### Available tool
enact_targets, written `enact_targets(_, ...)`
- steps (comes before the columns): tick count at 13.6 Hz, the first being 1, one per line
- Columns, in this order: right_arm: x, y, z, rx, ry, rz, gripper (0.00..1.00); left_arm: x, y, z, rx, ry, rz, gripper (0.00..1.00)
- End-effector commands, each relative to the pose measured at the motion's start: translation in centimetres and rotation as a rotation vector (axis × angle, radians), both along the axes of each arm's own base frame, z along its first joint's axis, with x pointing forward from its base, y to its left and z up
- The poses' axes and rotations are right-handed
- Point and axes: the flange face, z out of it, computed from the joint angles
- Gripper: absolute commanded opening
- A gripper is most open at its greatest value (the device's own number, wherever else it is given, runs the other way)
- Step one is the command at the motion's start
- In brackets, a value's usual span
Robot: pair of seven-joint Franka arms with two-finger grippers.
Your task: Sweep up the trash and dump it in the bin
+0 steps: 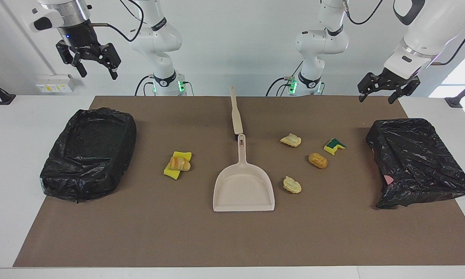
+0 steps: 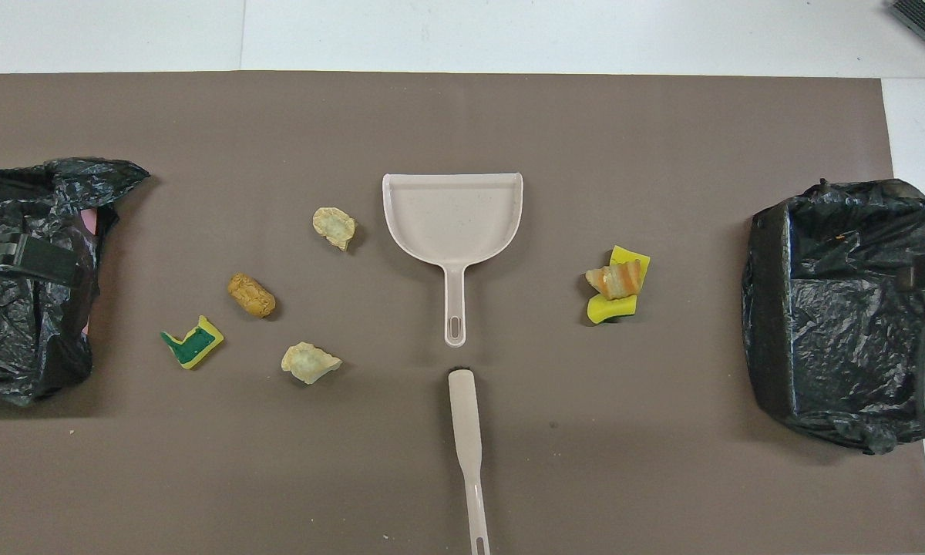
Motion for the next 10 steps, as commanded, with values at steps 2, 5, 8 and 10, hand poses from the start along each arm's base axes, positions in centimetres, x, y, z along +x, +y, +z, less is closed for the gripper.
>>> enact_targets(2,-0.5,-0.1,0.3,0.011,0.028,0.009,1.0,-0.3,0.4,0.8,0.014,-0.008,-0.012,1.0)
enact_targets(5,-0.7,-0.2,0.6,0.01,0.022,0.002,1.0,-0.6,0.7,1.0,0.012,-0.017,-0.009,1.0)
enact_targets(8,-1.4,-0.2,1.4,0.007,0.005,0.005,1.0,-0.6,0.8,0.9,0.012,-0.017,-0.007,1.0)
enact_targets(10,-1.4,0.5,1.4,0.007,0.003,0.02,1.0,-0.7,0.6,1.0,0.01,-0.014,-0.01,1.0)
